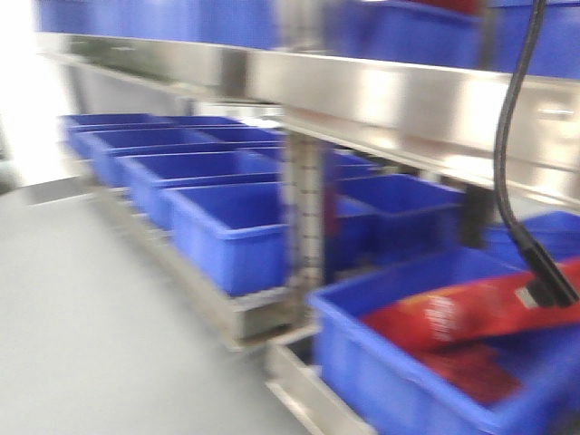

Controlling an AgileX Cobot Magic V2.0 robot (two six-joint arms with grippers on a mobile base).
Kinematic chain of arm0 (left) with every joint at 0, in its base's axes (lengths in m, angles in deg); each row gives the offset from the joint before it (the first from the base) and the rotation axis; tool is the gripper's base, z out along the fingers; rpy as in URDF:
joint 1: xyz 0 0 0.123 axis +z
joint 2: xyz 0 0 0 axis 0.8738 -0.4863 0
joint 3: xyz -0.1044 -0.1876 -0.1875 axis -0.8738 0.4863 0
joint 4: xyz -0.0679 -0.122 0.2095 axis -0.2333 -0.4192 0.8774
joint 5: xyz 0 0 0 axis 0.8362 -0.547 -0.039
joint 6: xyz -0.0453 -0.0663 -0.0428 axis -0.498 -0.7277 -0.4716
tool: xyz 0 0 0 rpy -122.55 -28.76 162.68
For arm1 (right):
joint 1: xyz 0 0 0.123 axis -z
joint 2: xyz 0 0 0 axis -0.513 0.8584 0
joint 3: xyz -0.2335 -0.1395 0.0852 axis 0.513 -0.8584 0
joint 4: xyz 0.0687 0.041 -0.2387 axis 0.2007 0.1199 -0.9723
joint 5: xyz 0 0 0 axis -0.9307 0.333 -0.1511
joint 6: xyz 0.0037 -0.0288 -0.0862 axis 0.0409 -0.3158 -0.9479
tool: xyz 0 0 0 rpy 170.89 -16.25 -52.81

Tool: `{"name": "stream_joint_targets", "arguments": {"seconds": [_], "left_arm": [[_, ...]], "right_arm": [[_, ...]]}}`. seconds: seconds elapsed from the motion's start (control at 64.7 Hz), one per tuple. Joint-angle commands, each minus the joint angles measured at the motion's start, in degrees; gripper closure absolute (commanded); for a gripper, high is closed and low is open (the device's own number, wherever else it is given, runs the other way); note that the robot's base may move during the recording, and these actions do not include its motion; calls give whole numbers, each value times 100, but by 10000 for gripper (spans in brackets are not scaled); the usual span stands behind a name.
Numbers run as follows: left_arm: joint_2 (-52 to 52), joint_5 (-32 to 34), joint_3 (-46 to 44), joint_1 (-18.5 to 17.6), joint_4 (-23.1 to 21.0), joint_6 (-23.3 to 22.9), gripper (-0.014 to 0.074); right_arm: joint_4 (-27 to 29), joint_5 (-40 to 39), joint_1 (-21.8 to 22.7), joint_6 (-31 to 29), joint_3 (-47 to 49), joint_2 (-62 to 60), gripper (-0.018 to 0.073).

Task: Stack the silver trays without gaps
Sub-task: 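Drive the base to the other rack holding the tray in both grippers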

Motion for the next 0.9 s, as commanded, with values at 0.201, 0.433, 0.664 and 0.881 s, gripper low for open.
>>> {"name": "stream_joint_targets", "arguments": {"seconds": [0.201,0.433,0.664,0.881], "left_arm": [[51,533,-35,-81,6,42,613],[51,533,-35,-81,6,42,613],[51,533,-35,-81,6,42,613],[51,533,-35,-81,6,42,613]], "right_arm": [[-63,-306,-33,-104,28,-25,614],[-63,-306,-33,-104,28,-25,614],[-63,-306,-33,-104,28,-25,614],[-63,-306,-33,-104,28,-25,614]]}}
